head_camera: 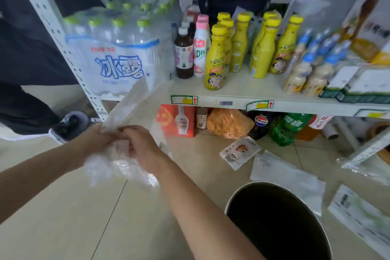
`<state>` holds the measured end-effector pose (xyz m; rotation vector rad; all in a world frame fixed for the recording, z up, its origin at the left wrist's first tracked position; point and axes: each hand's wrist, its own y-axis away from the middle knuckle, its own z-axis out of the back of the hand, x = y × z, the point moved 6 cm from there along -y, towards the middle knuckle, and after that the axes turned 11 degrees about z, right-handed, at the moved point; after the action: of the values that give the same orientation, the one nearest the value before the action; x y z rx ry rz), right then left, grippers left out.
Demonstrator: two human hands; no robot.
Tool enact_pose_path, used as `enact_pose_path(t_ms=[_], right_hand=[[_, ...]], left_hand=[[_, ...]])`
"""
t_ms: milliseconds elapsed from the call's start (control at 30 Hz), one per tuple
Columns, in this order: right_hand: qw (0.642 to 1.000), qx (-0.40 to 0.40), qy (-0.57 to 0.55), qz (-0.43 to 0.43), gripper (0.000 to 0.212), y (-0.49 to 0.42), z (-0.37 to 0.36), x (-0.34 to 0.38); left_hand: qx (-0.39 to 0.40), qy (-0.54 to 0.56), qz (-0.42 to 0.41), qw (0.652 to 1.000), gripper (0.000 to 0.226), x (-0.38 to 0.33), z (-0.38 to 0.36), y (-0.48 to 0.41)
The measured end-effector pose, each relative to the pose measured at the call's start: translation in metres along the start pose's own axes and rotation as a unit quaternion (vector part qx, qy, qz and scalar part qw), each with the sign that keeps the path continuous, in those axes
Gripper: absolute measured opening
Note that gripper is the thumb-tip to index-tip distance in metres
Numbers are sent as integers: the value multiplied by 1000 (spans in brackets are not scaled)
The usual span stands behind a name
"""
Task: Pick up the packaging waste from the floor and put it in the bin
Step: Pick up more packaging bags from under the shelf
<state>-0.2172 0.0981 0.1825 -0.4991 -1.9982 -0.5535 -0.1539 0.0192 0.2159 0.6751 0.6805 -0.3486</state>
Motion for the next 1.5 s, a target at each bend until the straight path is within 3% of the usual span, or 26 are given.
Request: enact_pose_path(t_ms=[200,333,400,467,600,667,733,800,833,933,1000,1067,1100,1167,1233,1267,1367,1400,1500], right_hand=[[985,61,156,-28,12,13,47,5],[984,47,164,-43,10,15,123,11],[970,18,232,-63,10,8,182,10],[926,8,373,-60,13,3,250,6],[761,40,637,-117,31,-11,366,-30],[721,48,678,-137,12,-22,404,-55],[695,85,699,-148,39,-34,428,-83],[640,121,745,-141,56,-44,443,-107],[608,134,772,-130,64,-48,449,-116],[553,142,812,-122,75,-58,468,-137],[527,139,831,-108,71,-55,470,-146],[465,146,870,-69,32,-56,467,-152],[458,121,877,-83,21,-54,464,-145],[477,98,872,-51,42,-50,461,-135],[583,97,803,-83,46,-48,468,-134],[609,107,779,-108,51,-42,472,-143],[609,80,780,-121,80,-35,477,-147],[610,70,778,-132,81,-33,475,-150],[588,71,792,-149,55,-23,465,-160]], left_hand=[[-9,-5,-9,1000,13,-3,-52,-6],[13,-58,-57,997,27,-15,-103,-30],[-35,-117,-86,989,34,-19,-117,-53],[-59,-202,-118,971,38,-17,-134,-77],[-43,-300,-105,947,53,1,-172,-119],[-44,-328,-103,938,55,2,-194,-135],[-35,-346,-125,929,51,-2,-220,-150],[-12,-371,-129,920,48,-5,-245,-163],[-2,-379,-126,917,47,-4,-255,-168],[8,-378,-124,918,47,-2,-276,-177],[24,-384,-113,916,49,0,-282,-176],[37,-371,-102,922,48,1,-283,-174],[38,-360,-100,927,46,-1,-283,-173],[30,-347,-95,932,43,-6,-282,-171],[20,-336,-90,937,41,-10,-280,-167],[20,-321,-91,942,39,-11,-280,-164],[13,-288,-95,953,33,-11,-274,-157],[9,-284,-89,955,32,-8,-272,-156],[1,-281,-73,957,31,-1,-269,-155]])
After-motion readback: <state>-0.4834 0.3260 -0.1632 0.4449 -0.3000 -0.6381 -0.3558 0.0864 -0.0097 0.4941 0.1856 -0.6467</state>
